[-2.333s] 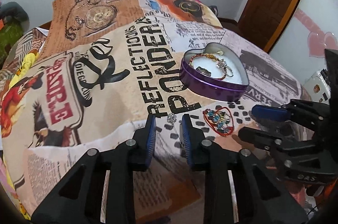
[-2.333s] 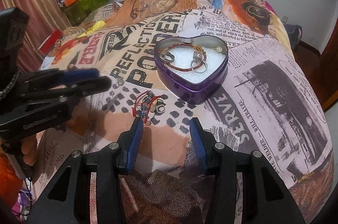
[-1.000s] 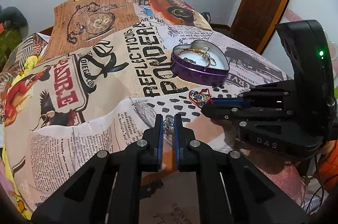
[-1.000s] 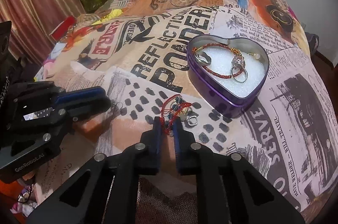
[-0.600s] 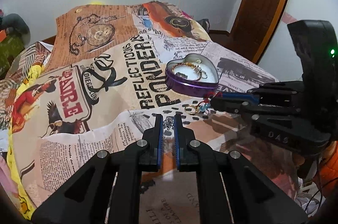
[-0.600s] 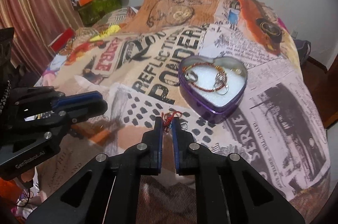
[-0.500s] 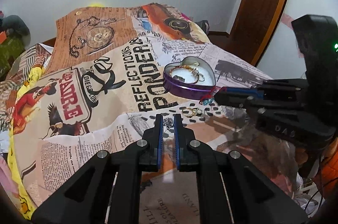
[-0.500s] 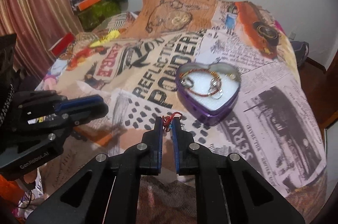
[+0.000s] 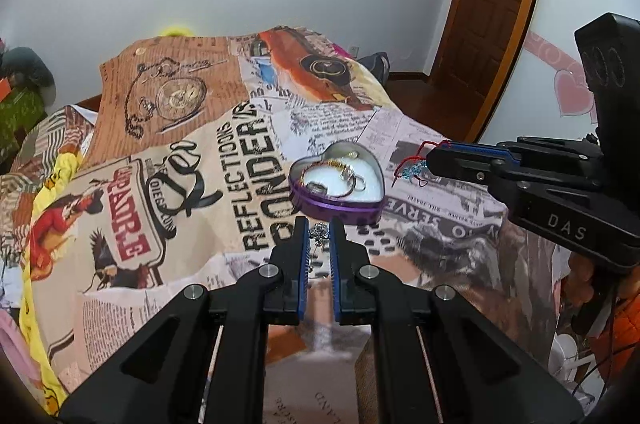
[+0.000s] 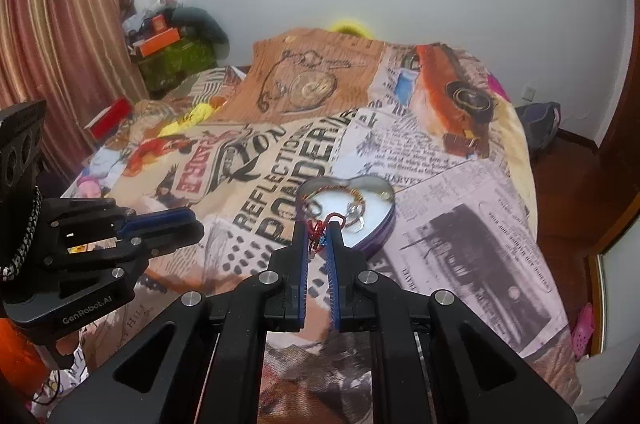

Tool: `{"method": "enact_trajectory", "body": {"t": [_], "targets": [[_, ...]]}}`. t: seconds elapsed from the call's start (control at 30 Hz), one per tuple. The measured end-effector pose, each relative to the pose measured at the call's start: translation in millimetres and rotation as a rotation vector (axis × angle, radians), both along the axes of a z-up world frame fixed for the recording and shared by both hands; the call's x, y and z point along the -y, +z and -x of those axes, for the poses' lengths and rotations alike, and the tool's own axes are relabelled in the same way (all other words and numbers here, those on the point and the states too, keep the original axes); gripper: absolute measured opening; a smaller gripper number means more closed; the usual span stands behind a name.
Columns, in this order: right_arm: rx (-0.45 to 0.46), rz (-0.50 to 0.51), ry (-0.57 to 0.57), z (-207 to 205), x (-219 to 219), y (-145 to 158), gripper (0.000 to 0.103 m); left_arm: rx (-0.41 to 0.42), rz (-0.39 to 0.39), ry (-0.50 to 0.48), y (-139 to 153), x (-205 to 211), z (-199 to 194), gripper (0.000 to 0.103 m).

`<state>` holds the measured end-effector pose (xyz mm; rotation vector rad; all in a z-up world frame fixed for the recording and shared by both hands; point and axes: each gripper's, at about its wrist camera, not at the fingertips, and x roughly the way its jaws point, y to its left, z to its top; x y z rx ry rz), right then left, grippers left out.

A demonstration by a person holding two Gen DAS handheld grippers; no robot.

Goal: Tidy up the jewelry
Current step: 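Carry the bracelet in the right tool over the tin and open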

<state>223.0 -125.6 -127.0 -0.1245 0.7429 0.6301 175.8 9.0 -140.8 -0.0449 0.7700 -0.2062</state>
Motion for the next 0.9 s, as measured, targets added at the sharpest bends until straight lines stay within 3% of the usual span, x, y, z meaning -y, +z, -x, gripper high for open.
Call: {"method": "enact_trajectory", "body": {"t": [0.4,0.9], "targets": [[0.042,-0.020,-0.039,-21.9,12.2,7.5,0.008,0.040,-0.001,-0.018,10.0,15.9,-29.6,0.008],[0.006,-0.049,-0.060,-57.5,17.4,-4.8,0.008,-0.001,-0.021,-0.033,-12.0,33.5,-88.6,0.008]]}}
